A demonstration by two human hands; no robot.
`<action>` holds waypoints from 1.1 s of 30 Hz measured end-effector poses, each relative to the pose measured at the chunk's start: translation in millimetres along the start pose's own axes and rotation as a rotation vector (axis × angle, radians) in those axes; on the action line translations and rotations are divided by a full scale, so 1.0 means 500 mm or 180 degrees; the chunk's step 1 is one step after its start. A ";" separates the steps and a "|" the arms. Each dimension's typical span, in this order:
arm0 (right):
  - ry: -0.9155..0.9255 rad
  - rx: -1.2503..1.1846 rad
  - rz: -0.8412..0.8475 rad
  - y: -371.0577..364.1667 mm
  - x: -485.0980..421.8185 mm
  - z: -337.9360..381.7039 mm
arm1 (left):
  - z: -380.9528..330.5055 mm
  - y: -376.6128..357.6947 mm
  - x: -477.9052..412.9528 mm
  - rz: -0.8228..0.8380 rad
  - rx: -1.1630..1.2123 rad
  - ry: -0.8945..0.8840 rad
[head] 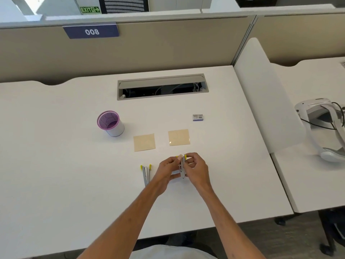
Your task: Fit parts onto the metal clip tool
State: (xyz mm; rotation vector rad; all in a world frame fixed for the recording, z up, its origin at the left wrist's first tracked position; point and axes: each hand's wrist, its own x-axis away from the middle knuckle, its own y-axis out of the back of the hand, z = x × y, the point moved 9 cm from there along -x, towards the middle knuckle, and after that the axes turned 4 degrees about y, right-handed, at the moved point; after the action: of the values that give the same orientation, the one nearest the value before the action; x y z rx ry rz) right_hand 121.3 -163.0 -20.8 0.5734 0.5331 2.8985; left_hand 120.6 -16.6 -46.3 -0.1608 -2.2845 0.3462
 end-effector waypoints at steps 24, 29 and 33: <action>0.0342 0.0508 -0.0748 0.016 0.004 0.092 | -0.031 -0.031 -0.022 0.0547 0.0257 0.0009; 0.0900 0.0439 -0.0982 0.017 0.024 0.139 | -0.028 0.008 -0.050 -0.0047 0.1337 0.0161; 0.1203 0.0091 -0.1014 0.013 0.044 0.151 | -0.074 0.020 -0.063 -0.0045 0.1355 0.0131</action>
State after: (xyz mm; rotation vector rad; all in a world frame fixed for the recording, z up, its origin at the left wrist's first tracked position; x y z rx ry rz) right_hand 130.3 -141.0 54.4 -0.0631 0.6442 2.6960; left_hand 169.2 -6.8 -48.0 0.0652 -2.1164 0.8018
